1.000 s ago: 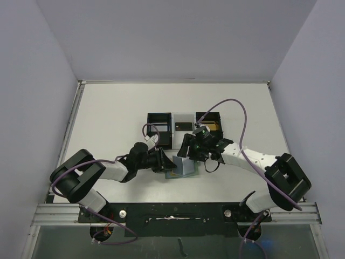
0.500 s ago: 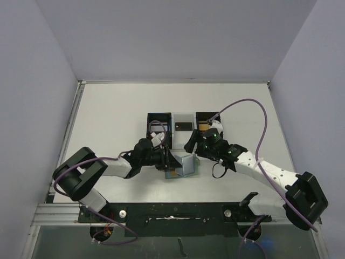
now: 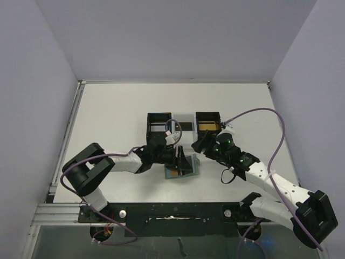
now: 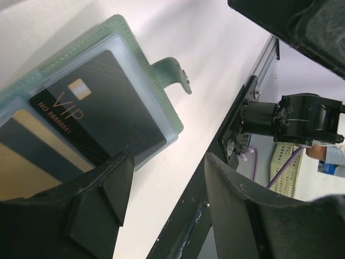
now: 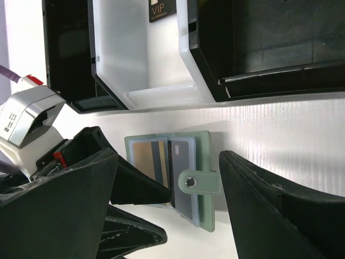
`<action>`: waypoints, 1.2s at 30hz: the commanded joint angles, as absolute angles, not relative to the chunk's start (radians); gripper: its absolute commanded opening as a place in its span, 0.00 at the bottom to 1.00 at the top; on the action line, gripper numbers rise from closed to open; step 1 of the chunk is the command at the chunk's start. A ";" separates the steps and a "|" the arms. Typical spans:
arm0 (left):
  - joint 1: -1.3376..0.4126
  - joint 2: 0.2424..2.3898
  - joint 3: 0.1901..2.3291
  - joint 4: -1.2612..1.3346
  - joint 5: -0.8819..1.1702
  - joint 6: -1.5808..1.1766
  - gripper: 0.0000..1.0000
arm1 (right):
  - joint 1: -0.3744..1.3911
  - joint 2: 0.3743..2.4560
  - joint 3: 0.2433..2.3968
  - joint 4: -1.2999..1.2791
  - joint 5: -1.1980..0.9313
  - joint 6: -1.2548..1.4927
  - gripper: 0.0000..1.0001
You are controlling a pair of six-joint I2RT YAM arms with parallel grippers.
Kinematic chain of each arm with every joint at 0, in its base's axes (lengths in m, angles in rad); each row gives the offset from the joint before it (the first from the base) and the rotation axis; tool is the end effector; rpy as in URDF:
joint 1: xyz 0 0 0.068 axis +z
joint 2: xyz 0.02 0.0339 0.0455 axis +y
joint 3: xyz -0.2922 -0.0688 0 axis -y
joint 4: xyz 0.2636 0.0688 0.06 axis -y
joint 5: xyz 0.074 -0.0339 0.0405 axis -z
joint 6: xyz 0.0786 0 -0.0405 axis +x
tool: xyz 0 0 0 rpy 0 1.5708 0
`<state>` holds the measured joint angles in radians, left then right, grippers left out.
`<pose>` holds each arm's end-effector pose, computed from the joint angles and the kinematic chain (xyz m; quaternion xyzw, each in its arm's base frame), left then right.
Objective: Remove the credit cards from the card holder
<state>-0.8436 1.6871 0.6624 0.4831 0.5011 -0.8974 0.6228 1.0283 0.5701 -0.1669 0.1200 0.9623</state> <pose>0.2141 -0.2974 0.1359 0.0993 0.8463 -0.5037 0.1422 0.2129 0.1413 0.2120 0.1770 0.8713 0.2863 0.3572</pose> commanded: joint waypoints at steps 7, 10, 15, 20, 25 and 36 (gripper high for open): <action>-0.794 1.481 0.598 0.315 0.376 -0.822 0.55 | 0.551 0.990 0.507 0.022 -0.097 0.980 0.61; -0.786 1.442 0.574 0.311 0.344 -0.836 0.55 | 0.555 1.030 0.532 0.021 -0.142 0.961 0.52; -0.781 1.414 0.555 0.335 0.301 -0.866 0.54 | 0.570 1.108 0.558 0.023 -0.200 0.947 0.42; -0.779 1.440 0.571 0.365 0.320 -0.875 0.54 | 0.572 1.202 0.568 0.049 -0.282 0.953 0.40; -0.775 1.518 0.619 0.434 0.420 -0.887 0.54 | 0.569 1.264 0.573 0.024 -0.287 0.964 0.38; -0.788 1.633 0.697 0.395 0.458 -0.864 0.50 | 0.556 1.214 0.555 -0.148 -0.150 0.950 0.42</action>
<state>-0.7837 1.6234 0.6479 0.3626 0.4320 -0.8822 0.5632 1.2774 0.5335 -0.0891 -0.2081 0.9733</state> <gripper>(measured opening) 0.509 0.404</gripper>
